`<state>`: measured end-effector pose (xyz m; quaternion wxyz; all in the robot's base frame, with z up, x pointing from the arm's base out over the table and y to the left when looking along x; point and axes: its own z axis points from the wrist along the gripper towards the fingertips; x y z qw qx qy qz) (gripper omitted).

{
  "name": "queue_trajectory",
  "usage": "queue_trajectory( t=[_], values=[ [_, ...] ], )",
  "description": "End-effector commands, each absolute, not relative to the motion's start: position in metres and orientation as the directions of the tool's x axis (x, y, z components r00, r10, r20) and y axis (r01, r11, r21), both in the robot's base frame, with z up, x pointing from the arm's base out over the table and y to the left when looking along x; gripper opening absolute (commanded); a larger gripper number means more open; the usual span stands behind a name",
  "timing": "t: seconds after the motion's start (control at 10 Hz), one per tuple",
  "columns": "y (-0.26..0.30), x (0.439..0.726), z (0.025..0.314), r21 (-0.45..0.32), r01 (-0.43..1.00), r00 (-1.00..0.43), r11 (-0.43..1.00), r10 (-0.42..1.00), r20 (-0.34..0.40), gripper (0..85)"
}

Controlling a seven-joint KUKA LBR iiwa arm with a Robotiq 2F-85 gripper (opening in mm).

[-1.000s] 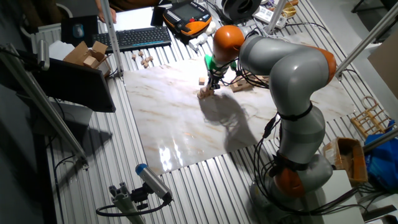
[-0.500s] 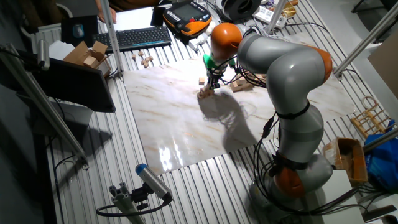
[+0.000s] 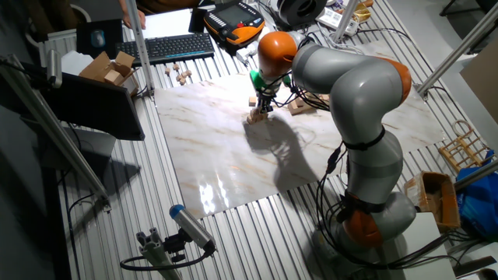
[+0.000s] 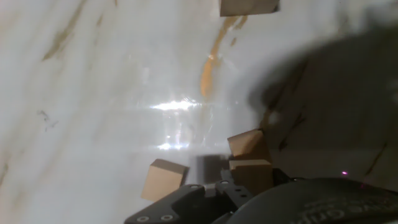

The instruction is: Stack the blocks into a pyramid shape

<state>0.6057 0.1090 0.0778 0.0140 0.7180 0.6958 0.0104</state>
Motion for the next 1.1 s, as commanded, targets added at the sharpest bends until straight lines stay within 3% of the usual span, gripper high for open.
queue_trajectory(
  t=[0.0,1.0],
  values=[
    [0.109,0.606,0.077,0.033,0.999,0.029,-0.028,1.0,-0.005,0.0],
    [0.108,0.6,0.067,0.01,1.0,-0.019,0.019,1.0,-0.005,0.0]
  ],
)
